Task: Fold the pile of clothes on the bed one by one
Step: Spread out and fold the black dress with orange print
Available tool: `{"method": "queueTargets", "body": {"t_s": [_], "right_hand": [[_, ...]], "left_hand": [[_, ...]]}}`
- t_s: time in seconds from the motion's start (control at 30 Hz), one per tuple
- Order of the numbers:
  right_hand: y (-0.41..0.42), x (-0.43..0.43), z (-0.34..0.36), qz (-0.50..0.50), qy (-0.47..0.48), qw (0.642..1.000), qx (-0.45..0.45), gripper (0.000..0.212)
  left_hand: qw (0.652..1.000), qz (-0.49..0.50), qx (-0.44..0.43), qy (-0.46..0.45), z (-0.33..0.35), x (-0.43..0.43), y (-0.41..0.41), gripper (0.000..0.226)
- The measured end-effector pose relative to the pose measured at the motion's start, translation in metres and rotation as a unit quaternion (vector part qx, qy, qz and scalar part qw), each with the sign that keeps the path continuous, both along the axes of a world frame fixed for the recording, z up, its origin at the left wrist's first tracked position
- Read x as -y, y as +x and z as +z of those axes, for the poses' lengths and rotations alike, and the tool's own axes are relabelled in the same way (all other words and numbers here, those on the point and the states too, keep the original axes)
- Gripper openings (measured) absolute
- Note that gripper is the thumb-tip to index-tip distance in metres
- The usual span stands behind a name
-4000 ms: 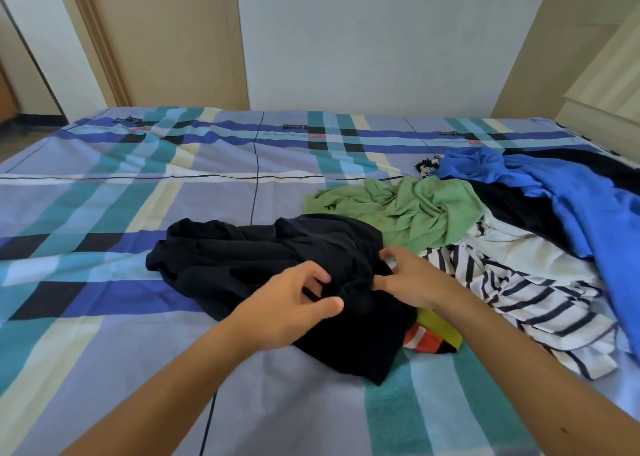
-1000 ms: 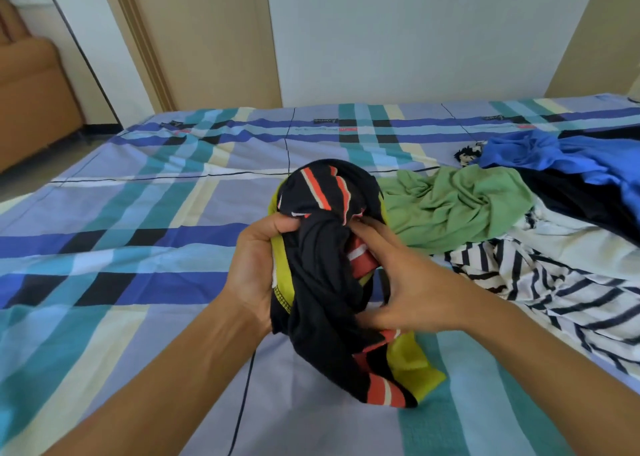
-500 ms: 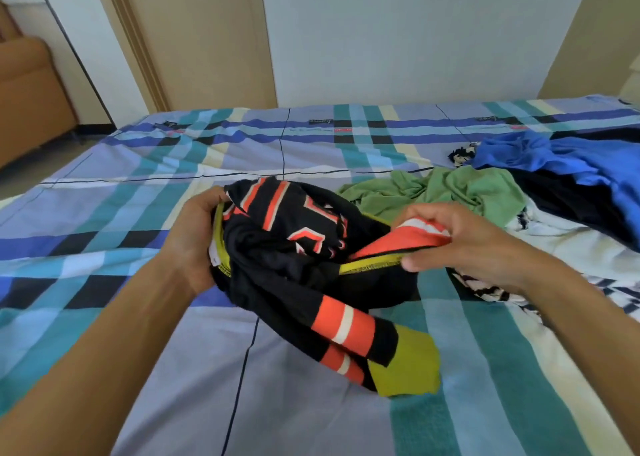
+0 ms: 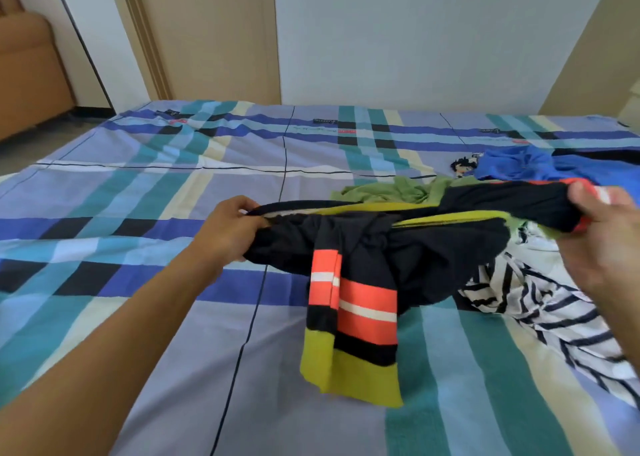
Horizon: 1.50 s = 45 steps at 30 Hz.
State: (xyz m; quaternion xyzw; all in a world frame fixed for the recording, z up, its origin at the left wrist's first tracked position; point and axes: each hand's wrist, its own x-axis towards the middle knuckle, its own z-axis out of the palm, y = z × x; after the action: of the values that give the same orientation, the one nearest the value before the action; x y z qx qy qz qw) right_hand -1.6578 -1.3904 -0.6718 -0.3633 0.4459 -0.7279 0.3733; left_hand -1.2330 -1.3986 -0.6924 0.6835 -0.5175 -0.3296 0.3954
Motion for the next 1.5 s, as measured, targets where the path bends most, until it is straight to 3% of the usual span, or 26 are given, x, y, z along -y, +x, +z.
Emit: {"method": "queueTargets", "body": {"t_s": [0.07,0.13,0.2,0.23,0.3,0.33,0.37,0.43,0.53,0.67,0.7,0.77,0.8,0.87,0.9,0.97,1.03,1.1,1.2,1.3,1.4,1.5], "right_hand": [[0.004,0.003,-0.011,-0.041,0.111,0.960,-0.255,0.014],[0.017,0.001,-0.024,0.082,0.257,0.859,-0.435,0.035],[0.037,-0.003,-0.027,0.134,0.270,0.733,-0.610,0.056],[0.048,-0.005,-0.025,0.117,0.214,0.701,-0.671,0.058],[0.078,-0.010,-0.017,0.140,0.059,0.732,-0.664,0.045],[0.092,-0.013,-0.015,0.197,0.028,0.755,-0.625,0.039],[0.104,-0.017,-0.013,0.257,0.022,0.754,-0.604,0.036],[0.114,-0.021,-0.022,0.346,0.054,0.705,-0.616,0.033],[0.116,-0.025,-0.031,0.370,0.123,0.634,-0.668,0.047],[0.121,-0.031,-0.015,0.448,0.188,0.592,-0.643,0.021],[0.123,-0.034,-0.013,0.470,0.198,0.583,-0.632,0.029],[0.128,-0.038,-0.014,0.459,0.181,0.592,-0.637,0.045],[0.130,-0.038,-0.018,0.421,0.154,0.612,-0.651,0.042],[0.130,-0.032,-0.027,0.302,0.109,0.646,-0.693,0.017],[0.131,-0.031,-0.031,0.255,0.102,0.650,-0.709,0.018],[0.134,-0.028,-0.039,0.218,0.112,0.628,-0.739,0.056],[0.142,-0.028,-0.046,0.200,0.120,0.589,-0.774,0.087],[0.148,-0.024,-0.054,0.185,0.110,0.585,-0.782,0.100],[0.147,-0.021,-0.062,0.206,0.092,0.654,-0.722,0.084],[0.144,-0.023,-0.060,0.268,0.095,0.691,-0.665,0.060],[0.142,-0.027,-0.059,0.308,0.041,0.687,-0.657,0.080],[0.145,-0.032,-0.051,0.301,0.005,0.671,-0.678,0.110]], "left_hand": [[0.980,-0.048,0.191,-0.009,-0.016,-0.006,-0.007,0.018],[0.918,-0.124,0.375,0.033,-0.025,-0.019,-0.016,0.050],[0.885,-0.204,0.419,0.005,-0.024,-0.029,-0.026,0.077],[0.890,-0.246,0.382,-0.042,-0.020,-0.034,-0.033,0.078],[0.901,-0.297,0.281,-0.147,-0.013,-0.043,-0.046,0.056],[0.899,-0.309,0.255,-0.174,-0.012,-0.046,-0.053,0.041],[0.896,-0.323,0.247,-0.180,-0.012,-0.049,-0.059,0.032],[0.884,-0.359,0.260,-0.151,-0.018,-0.055,-0.066,0.032],[0.892,-0.355,0.264,-0.095,-0.027,-0.055,-0.063,0.038],[0.881,-0.290,0.359,-0.098,-0.028,-0.051,-0.062,0.028],[0.872,-0.275,0.388,-0.116,-0.028,-0.052,-0.064,0.036],[0.844,-0.258,0.441,-0.164,-0.031,-0.054,-0.070,0.064],[0.829,-0.255,0.464,-0.181,-0.032,-0.054,-0.072,0.077],[0.820,-0.257,0.483,-0.171,-0.039,-0.046,-0.071,0.089],[0.834,-0.260,0.467,-0.135,-0.043,-0.041,-0.070,0.088],[0.871,-0.271,0.405,-0.064,-0.053,-0.030,-0.068,0.075],[0.891,-0.261,0.369,-0.051,-0.060,-0.025,-0.071,0.053],[0.902,-0.257,0.344,-0.039,-0.061,-0.020,-0.073,0.040],[0.939,-0.263,0.222,0.026,-0.053,-0.013,-0.070,0.029],[0.953,-0.250,0.014,0.172,-0.035,-0.012,-0.058,0.044],[0.914,-0.279,-0.212,0.206,-0.017,-0.016,-0.052,0.061],[0.903,-0.274,-0.271,0.190,0.003,-0.019,-0.053,0.044]]}}
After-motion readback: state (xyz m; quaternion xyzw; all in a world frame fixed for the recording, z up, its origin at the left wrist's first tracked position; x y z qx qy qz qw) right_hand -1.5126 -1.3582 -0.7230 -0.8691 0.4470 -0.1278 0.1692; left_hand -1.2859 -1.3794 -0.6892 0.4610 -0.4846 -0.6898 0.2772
